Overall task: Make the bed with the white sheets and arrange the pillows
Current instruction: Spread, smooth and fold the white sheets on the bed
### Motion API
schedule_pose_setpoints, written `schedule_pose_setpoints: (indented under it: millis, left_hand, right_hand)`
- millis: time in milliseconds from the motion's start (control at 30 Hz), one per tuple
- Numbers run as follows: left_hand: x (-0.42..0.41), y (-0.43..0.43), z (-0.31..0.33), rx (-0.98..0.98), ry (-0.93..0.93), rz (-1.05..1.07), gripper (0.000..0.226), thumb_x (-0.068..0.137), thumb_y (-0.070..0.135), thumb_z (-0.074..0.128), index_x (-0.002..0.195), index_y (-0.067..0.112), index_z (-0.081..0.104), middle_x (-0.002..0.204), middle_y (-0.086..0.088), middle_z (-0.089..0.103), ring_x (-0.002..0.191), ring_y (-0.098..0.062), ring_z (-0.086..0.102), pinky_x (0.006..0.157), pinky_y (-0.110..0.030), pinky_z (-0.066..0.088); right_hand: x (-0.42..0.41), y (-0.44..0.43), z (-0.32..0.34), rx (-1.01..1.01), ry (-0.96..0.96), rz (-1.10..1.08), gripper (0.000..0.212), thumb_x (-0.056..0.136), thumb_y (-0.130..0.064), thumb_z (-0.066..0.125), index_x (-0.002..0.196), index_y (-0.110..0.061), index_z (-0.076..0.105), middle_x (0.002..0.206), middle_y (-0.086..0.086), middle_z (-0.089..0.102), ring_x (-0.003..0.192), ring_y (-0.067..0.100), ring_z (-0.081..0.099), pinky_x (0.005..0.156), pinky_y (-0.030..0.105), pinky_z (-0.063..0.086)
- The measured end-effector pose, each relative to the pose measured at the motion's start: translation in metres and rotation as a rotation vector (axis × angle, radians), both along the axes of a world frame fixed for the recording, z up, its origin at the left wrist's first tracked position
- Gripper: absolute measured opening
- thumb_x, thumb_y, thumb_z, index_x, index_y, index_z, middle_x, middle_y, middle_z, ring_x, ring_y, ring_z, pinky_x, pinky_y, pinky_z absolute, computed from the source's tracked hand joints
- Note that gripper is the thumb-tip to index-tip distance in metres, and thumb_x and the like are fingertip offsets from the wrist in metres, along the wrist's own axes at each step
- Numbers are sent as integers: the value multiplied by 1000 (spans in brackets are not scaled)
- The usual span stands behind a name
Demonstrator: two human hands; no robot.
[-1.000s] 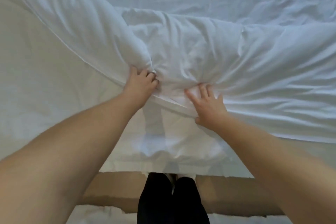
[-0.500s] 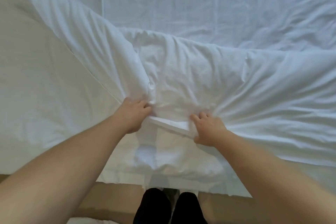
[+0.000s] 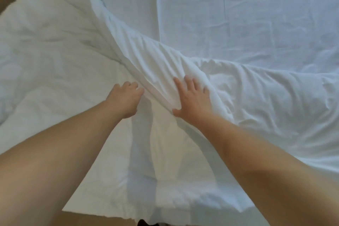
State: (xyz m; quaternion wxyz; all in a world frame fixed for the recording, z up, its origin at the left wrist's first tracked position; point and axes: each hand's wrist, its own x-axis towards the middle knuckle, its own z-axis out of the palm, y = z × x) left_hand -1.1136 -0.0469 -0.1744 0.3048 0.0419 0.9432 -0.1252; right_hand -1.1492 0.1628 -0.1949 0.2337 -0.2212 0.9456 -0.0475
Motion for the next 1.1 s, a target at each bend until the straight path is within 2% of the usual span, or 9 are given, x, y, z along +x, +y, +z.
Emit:
schedule_pose_setpoints:
  millis: [133,233,400,567,667,733,833,933,1100]
  left_hand:
    - [34,-55,-28,110,-74,-7,47,90,28,54,135,21,41,133,-3,44,119,-24,45,90,-37,39]
    - [51,-93,-31,177,-38,93,48,92,27,51,138,20,39,135,-5,44,120,-26,45,92,-38,39]
    - [11,-107,28,277,345,270,81,88,18,60,153,22,13,159,-10,11,143,-30,21,107,-42,34]
    - [-56,-113,115,135,412,-232,105,84,16,65,151,34,-14,160,-4,-23,148,-31,-17,118,-52,6]
    - [-69,-101,145,-8,101,-630,73,83,29,64,145,34,27,160,0,18,150,-24,2,117,-54,-2]
    - [-68,-104,163,-107,-33,-611,42,83,32,58,124,31,51,127,2,58,134,-19,42,120,-51,6]
    - [-39,-116,187,-205,-134,-504,34,80,46,51,108,30,62,101,6,66,101,-19,63,99,-34,44]
    - [41,-115,173,-146,-322,-340,46,81,48,51,123,28,53,110,1,64,103,-22,63,77,-28,44]
    - [155,-112,122,53,-800,254,72,89,39,57,149,21,23,141,-7,44,122,-26,51,93,-35,44]
  right_hand:
    - [-34,-83,-24,139,74,-157,69,90,-16,57,149,-17,22,145,19,37,135,40,37,105,50,36]
    - [-52,-100,-3,50,93,-307,27,84,1,50,106,-13,53,108,13,59,105,36,57,78,36,42]
    - [-43,-90,83,-76,111,-223,21,78,-1,45,67,-15,34,68,1,44,73,32,46,58,34,30]
    - [-3,-60,152,-205,101,180,8,67,-9,42,68,-15,37,61,-3,40,63,32,46,54,34,32]
    - [16,-45,165,-271,157,422,27,50,-5,43,67,-20,28,55,-4,42,47,25,45,43,23,17]
    - [18,-41,168,-275,156,423,27,54,-3,44,68,-20,29,58,-5,40,50,24,45,41,21,14]
    - [22,-43,163,-117,71,312,16,79,-4,47,80,-17,39,76,-4,43,76,26,53,57,35,38]
    - [53,-45,141,-20,-81,275,14,88,-11,48,101,-17,49,98,1,51,98,26,55,71,35,41]
    - [124,-49,78,271,-560,331,58,92,-25,52,146,-28,33,140,6,42,128,29,44,103,40,39]
